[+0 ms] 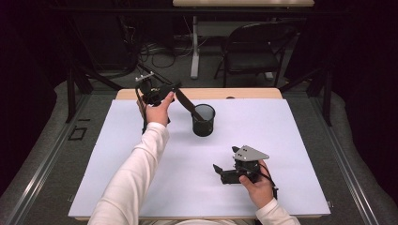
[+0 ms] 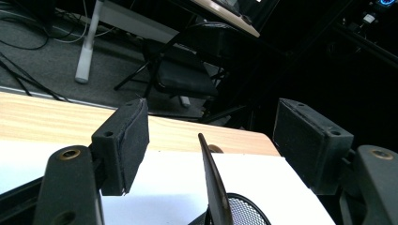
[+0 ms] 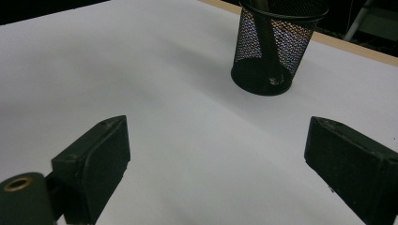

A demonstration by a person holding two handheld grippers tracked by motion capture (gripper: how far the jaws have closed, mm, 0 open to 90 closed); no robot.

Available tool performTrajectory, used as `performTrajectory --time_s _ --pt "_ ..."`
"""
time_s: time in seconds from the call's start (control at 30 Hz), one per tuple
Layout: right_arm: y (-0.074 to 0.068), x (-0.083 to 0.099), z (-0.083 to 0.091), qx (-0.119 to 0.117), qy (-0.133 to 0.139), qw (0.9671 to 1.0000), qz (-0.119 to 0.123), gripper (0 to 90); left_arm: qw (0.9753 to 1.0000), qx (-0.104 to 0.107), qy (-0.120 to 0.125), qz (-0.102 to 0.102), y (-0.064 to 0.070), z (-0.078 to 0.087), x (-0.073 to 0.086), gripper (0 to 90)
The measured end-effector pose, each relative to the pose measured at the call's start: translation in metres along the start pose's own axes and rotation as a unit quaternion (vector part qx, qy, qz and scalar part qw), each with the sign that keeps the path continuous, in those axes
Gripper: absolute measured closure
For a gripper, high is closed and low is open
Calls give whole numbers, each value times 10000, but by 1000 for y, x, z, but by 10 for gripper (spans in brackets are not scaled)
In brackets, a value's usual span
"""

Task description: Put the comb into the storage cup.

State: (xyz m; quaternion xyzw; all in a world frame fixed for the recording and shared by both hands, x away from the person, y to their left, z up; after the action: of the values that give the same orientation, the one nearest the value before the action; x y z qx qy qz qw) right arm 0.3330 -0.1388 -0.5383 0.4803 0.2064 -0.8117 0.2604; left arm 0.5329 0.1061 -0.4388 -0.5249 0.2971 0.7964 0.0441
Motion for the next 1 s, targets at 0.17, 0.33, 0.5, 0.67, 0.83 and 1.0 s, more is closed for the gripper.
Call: performTrajectory --time_s 0.17,0.33,0.5,0.67,0.83,1.0 --pt "0 0 0 3 2 10000 2 71 9995 50 72 -308 3 1 -3 278" --pt "1 0 0 13 -4 10000 0 71 9986 -47 128 -517 4 7 -7 278" --pt "1 0 0 13 -10 10000 3 72 9978 -67 11 -660 2 11 -8 278" --pt "1 0 0 16 -10 10000 5 72 9962 -69 -33 -866 2 15 -10 278" --pt "1 0 -1 21 -14 10000 17 72 9941 -53 -61 -1086 4 19 -11 279" --pt "1 0 -1 22 -12 10000 11 72 9915 -66 -166 -1286 4 24 -14 278"
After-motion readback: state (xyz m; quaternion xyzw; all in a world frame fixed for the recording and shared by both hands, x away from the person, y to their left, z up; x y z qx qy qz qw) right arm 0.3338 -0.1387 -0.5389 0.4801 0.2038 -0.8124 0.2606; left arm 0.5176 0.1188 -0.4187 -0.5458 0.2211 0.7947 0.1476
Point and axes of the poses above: each handheld gripper's, and its own axes: z roughly backward along the jaws, x roughly out of its underside, y roughly to its right, the point moved 5 cm from there along -z, roughly forward along the jaws, and after that the axes turned 7 degrees about -z, right-handed, at the moved point
